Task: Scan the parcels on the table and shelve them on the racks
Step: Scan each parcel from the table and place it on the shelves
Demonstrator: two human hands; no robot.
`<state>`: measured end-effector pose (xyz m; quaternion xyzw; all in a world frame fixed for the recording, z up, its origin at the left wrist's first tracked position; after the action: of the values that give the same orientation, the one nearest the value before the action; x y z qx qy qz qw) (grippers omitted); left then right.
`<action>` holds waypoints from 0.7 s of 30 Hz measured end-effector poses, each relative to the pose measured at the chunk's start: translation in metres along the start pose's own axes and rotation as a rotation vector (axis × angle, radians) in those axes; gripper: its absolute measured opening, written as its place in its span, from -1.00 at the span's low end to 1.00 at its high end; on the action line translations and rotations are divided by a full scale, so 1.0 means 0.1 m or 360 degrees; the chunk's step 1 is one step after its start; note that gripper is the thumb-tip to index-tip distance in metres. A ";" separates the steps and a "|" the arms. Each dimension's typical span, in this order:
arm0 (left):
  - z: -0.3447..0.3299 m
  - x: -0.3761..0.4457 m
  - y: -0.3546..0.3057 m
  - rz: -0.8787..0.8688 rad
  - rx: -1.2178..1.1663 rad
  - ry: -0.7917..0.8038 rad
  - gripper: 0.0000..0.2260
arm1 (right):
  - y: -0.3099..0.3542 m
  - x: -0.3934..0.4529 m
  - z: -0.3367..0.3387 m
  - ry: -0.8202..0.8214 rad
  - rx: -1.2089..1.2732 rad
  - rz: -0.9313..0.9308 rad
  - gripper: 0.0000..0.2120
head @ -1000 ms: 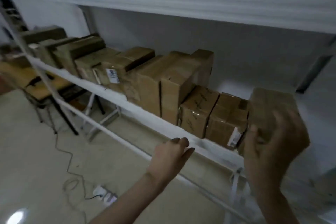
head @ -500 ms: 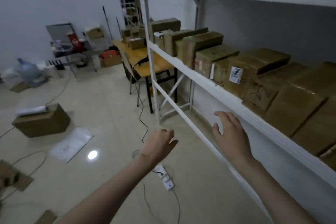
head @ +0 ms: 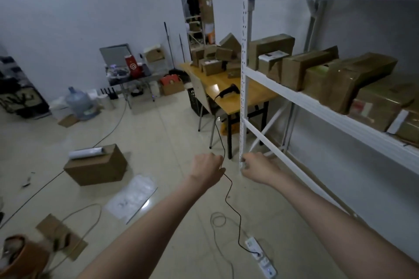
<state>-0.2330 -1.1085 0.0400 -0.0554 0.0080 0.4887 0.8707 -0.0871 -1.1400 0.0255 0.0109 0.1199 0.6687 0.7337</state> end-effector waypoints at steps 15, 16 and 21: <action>-0.01 1.47 1.91 0.0170 -0.0027 0.0185 -0.66 | 1.00 2.38 -0.10 0.0472 -0.0051 0.0138 -0.64; 0.01 1.64 2.01 0.0178 -0.0058 0.0201 -0.66 | 1.01 2.56 -0.10 0.0481 -0.0022 0.0123 -0.62; 0.12 2.44 2.45 0.0087 -0.0019 0.0230 -0.65 | 1.04 3.43 -0.11 0.0388 -0.0030 0.0039 -0.64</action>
<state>-0.3148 -0.7736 0.0139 -0.0954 0.0695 0.5071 0.8538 -0.1650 -0.7934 -0.0221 -0.0759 0.2019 0.6750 0.7056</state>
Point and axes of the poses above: each hand's wrist, its own x-axis towards the middle knuckle, its own z-axis out of the back of the hand, y = z × x, the point moved 3 cm from there along x, towards the middle knuckle, and after that the axes turned 12 degrees about -x, right-handed, at the moved point
